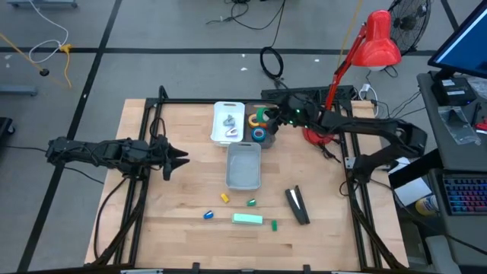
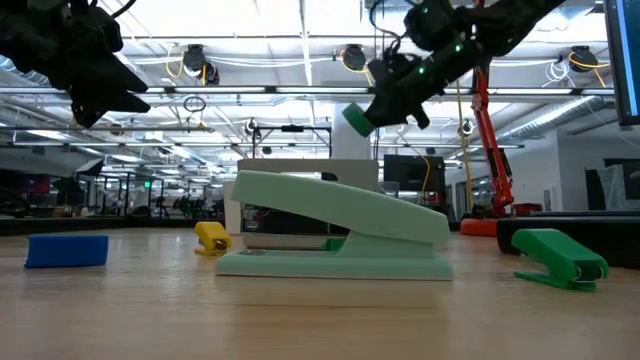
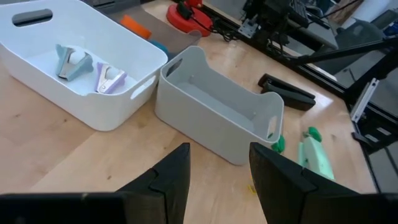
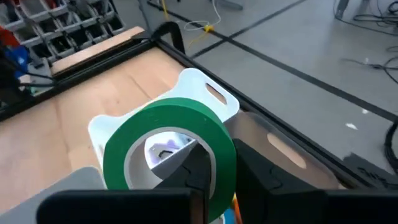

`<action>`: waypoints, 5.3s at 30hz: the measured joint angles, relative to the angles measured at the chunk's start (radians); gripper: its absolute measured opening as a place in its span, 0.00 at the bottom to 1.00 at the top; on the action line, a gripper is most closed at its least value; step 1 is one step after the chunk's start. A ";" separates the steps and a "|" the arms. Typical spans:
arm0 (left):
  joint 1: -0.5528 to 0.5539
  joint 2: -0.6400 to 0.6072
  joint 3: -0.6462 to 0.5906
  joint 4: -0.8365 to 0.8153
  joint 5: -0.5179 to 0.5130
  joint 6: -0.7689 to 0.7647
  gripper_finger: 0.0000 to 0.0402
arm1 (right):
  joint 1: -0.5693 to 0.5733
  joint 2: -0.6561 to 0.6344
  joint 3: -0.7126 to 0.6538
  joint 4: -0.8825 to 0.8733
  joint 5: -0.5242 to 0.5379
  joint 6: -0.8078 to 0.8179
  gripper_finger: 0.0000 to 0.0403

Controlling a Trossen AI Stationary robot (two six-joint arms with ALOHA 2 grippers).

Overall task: Pick and place Stapler, Stapler remover, tape
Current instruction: Put the green tape into the black bin, then put the black stapler into the gray bin

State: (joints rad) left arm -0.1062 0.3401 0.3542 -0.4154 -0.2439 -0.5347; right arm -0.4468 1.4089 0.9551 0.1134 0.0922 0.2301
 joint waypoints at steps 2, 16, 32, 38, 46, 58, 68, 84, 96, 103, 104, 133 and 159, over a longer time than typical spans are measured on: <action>0.000 0.000 0.000 0.001 -0.001 0.003 0.41 | -0.015 0.039 0.001 0.033 -0.022 -0.020 0.09; 0.000 0.000 0.000 0.001 -0.002 -0.027 0.41 | -0.108 0.212 0.000 0.064 -0.203 -0.094 0.09; 0.000 0.000 0.000 0.008 -0.002 -0.032 0.41 | -0.108 0.275 0.001 -0.027 -0.265 -0.123 0.10; 0.000 0.000 0.000 0.008 -0.002 -0.031 0.41 | -0.095 0.275 0.001 -0.055 -0.280 -0.141 0.10; 0.000 0.000 0.000 0.008 -0.003 -0.028 0.41 | -0.088 0.274 0.001 -0.086 -0.280 -0.146 0.11; 0.000 0.000 0.000 0.008 -0.003 -0.027 0.41 | -0.088 0.274 0.001 -0.100 -0.278 -0.146 0.22; 0.000 0.000 0.000 0.008 -0.003 -0.027 0.41 | -0.088 0.273 0.001 -0.105 -0.278 -0.145 0.29; 0.000 0.000 0.000 0.007 -0.002 -0.014 0.41 | -0.074 0.095 0.001 -0.091 -0.278 -0.140 0.34; 0.000 0.000 0.000 0.006 0.003 0.032 0.41 | 0.135 -0.211 0.001 -0.479 -0.280 0.032 0.29; 0.000 0.000 0.000 0.003 0.003 0.035 0.41 | 0.329 -0.287 0.001 -0.758 -0.281 0.367 0.29; 0.000 0.000 0.000 0.000 0.003 0.035 0.41 | 0.354 -0.289 0.001 -0.784 -0.281 0.410 0.29; 0.000 0.000 0.000 -0.009 0.035 0.085 0.41 | 0.674 -0.282 -0.205 -0.776 -0.385 1.149 0.29; 0.000 0.000 0.000 -0.009 0.035 0.100 0.41 | 0.691 -0.282 -0.359 -0.536 -0.429 1.327 0.29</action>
State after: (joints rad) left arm -0.1062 0.3401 0.3546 -0.4244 -0.2092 -0.4344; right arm 0.2440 1.1267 0.5957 -0.4231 -0.3370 1.5570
